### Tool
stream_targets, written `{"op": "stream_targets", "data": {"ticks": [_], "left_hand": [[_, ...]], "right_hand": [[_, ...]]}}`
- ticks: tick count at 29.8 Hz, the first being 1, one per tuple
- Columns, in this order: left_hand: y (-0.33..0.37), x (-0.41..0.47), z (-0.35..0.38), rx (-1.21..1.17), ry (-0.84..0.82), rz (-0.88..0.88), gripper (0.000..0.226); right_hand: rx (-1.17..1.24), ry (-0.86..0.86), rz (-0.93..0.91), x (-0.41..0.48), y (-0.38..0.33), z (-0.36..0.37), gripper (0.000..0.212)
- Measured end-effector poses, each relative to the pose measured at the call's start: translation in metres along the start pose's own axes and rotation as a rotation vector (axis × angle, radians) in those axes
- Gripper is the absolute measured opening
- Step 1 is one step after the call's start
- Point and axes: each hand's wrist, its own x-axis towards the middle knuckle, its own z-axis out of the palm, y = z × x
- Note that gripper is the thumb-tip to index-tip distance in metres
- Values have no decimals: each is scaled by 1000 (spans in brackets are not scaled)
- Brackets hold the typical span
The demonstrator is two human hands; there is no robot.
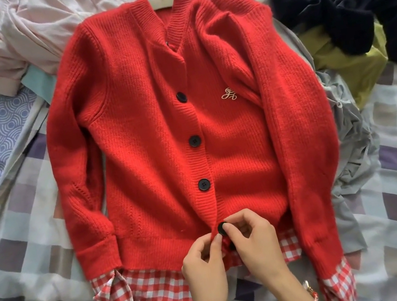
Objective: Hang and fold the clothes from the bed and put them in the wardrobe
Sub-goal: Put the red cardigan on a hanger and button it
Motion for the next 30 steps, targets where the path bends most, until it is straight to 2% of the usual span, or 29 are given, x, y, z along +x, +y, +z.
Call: {"op": "stream_targets", "data": {"ticks": [3,5,7,12,18,23,27,30], "left_hand": [[1,4,-3,-113,-36,-77,26],[4,8,-5,-295,-95,-220,33],[6,11,-8,-407,-190,-339,31],[3,18,-9,-395,-285,-377,17],[-1,24,-4,-257,-275,-321,14],[-4,28,-3,-138,-238,-247,9],[-8,29,2,65,-120,-34,15],[-11,22,7,261,-27,207,28]], "right_hand": [[-23,-6,5,3,1,0,14],[-27,-20,23,5,2,-1,13],[-20,-52,42,5,2,-1,13],[-15,-70,56,10,3,-4,13],[-23,-93,31,10,6,-6,16],[1,-131,84,12,13,-4,17],[-9,-122,138,9,12,2,18],[8,-12,179,7,8,10,13]]}}
